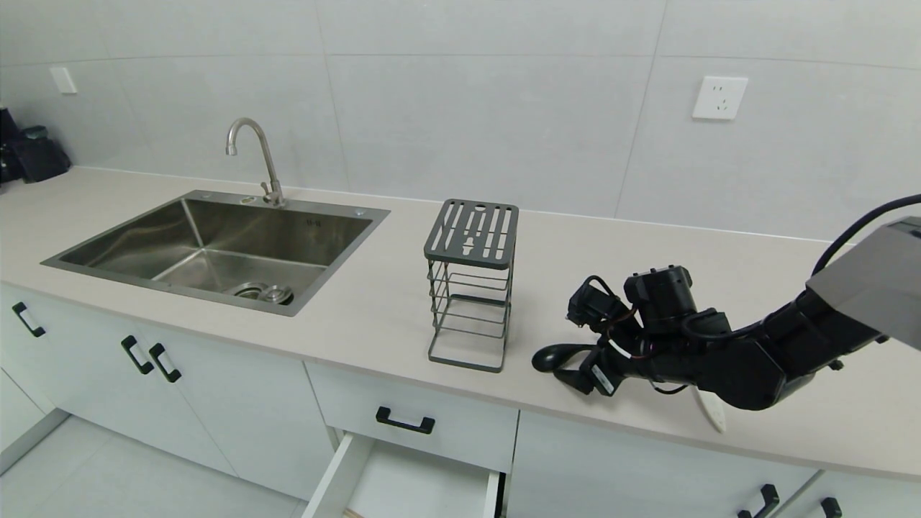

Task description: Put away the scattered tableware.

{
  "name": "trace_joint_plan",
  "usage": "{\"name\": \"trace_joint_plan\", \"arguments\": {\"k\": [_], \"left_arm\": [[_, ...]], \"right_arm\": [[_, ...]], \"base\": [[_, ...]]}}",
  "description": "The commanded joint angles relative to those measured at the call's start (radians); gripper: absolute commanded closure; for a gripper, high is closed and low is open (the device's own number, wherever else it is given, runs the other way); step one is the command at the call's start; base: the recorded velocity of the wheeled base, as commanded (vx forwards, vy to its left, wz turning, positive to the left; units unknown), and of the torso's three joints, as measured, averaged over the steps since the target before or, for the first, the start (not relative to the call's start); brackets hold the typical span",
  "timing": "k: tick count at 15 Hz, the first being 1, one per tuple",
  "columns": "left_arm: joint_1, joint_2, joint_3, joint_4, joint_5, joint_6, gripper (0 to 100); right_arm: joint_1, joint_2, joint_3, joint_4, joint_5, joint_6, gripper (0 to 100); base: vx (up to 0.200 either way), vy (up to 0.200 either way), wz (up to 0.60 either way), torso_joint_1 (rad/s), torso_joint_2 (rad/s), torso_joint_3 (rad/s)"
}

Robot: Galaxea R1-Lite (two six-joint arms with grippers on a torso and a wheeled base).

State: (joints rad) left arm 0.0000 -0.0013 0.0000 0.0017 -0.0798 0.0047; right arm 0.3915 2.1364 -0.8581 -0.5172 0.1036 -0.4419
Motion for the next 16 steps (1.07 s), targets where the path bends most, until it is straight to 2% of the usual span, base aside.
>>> {"name": "trace_joint_plan", "arguments": {"k": [1,11,16], "left_arm": [[0.0,0.001,0.0,0.0,0.0,0.0,0],[0.0,0.001,0.0,0.0,0.0,0.0,0],[0.0,0.001,0.0,0.0,0.0,0.0,0]], "right_arm": [[-0.005,0.017,-0.001,0.005,0.004,0.0,100],[-0.011,0.03,-0.013,0.005,0.011,-0.008,100],[-0.011,-0.032,-0.002,0.005,0.013,-0.011,100]], "base": [[0.0,0.0,0.0,0.0,0.0,0.0],[0.0,0.0,0.0,0.0,0.0,0.0],[0.0,0.0,0.0,0.0,0.0,0.0]]}}
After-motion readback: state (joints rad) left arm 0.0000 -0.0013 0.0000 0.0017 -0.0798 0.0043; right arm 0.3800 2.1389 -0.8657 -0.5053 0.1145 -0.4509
